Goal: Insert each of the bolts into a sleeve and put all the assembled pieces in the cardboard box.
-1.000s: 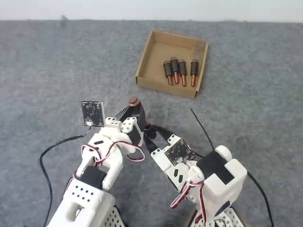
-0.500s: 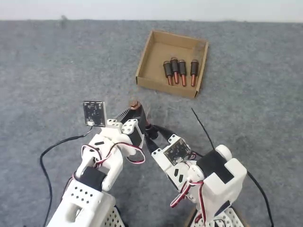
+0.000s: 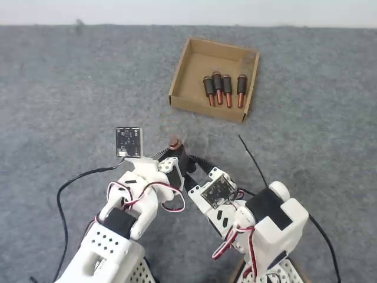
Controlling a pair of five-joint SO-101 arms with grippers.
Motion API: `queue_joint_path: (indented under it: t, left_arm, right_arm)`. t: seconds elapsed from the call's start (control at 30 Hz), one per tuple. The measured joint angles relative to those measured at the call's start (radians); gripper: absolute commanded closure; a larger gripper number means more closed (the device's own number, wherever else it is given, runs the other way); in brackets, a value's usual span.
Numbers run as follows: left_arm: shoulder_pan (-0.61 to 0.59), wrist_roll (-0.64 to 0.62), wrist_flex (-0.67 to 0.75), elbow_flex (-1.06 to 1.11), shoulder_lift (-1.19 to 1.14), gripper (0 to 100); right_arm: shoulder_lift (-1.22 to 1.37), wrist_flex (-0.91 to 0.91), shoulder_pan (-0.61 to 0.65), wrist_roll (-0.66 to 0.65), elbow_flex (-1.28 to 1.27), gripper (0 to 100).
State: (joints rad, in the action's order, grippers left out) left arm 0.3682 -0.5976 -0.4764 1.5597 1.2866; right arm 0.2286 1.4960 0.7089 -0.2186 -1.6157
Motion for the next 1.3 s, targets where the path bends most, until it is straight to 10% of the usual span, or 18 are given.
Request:
queue_joint_path:
  t: [1.3]
  left_arm:
    - [0.037, -0.009, 0.000, 0.075, 0.006, 79]
  right_arm:
    - [0.000, 0.089, -0.011, -0.002, -0.002, 99.1]
